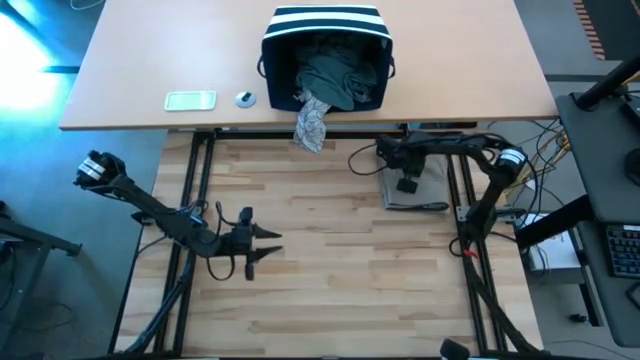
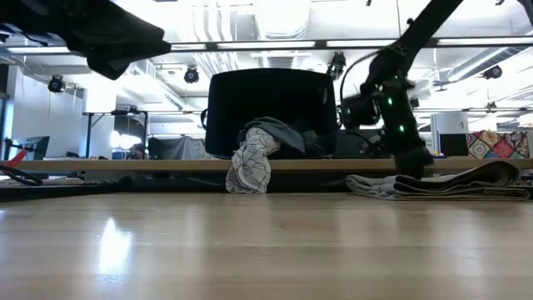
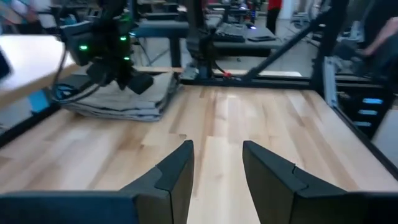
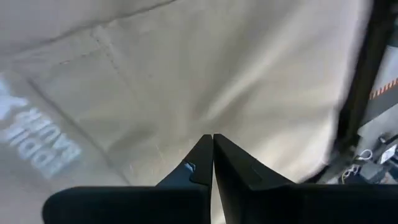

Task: Fold Laundry from Bin
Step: Fold the brown shorts from the blue laundry basket, then remove the clothes from the blue laundry basket

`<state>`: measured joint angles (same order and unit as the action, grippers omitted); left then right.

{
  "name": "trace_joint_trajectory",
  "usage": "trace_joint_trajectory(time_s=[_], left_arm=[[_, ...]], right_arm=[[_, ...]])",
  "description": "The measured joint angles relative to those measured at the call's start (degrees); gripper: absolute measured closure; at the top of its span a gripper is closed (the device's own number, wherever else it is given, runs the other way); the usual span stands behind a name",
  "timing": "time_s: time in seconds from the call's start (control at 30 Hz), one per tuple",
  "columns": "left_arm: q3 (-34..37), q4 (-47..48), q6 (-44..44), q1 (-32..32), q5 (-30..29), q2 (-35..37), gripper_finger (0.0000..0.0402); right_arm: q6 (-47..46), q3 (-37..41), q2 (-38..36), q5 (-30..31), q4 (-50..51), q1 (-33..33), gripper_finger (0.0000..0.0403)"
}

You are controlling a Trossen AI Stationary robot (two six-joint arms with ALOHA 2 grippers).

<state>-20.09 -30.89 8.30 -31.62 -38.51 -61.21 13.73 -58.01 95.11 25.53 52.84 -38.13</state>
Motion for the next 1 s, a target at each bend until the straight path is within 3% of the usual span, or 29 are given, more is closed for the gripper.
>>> trace_joint_trajectory(time_s=[0.2, 0.3, 0.37, 0.5, 0.6, 0.83, 1.0], left_arm=[[-3.1, -0.1, -2.6, 0.8, -6.6, -0.1, 0.0278], [-4.5, -0.1, -2.0, 2.6, -13.0, -0.9, 0.0278], [-5.3, 0.3, -1.1, 5.1, -14.2, -1.8, 0.0278], [-9.3, 3.0, 2.8, 13.7, -4.6, -4.1, 0.0278], [-14.5, 11.4, 4.9, 21.7, 1.5, -7.3, 0.0278], [-28.0, 25.8, 2.5, 39.1, 5.0, -20.8, 0.0278], [-37.4, 30.5, -0.6, 49.8, 14.2, -30.2, 0.0259]], right_arm=[[-7.1, -5.4, -6.0, -5.8, 5.9, 4.4, 0.0394], [-12.7, -6.2, -10.2, -9.0, 4.3, 8.1, 0.0394], [-17.0, -5.9, -13.3, -9.9, 1.7, 11.7, 0.0394], [-24.1, -2.9, -19.0, -10.9, -7.1, 21.7, 0.0394], [-29.7, 0.0, -22.4, -9.3, -15.5, 30.9, 0.0394], [-34.8, 8.5, -24.3, 4.0, -35.9, 51.7, 0.0394], [-34.8, 13.4, -23.1, 9.0, -46.0, 57.9, 0.038]])
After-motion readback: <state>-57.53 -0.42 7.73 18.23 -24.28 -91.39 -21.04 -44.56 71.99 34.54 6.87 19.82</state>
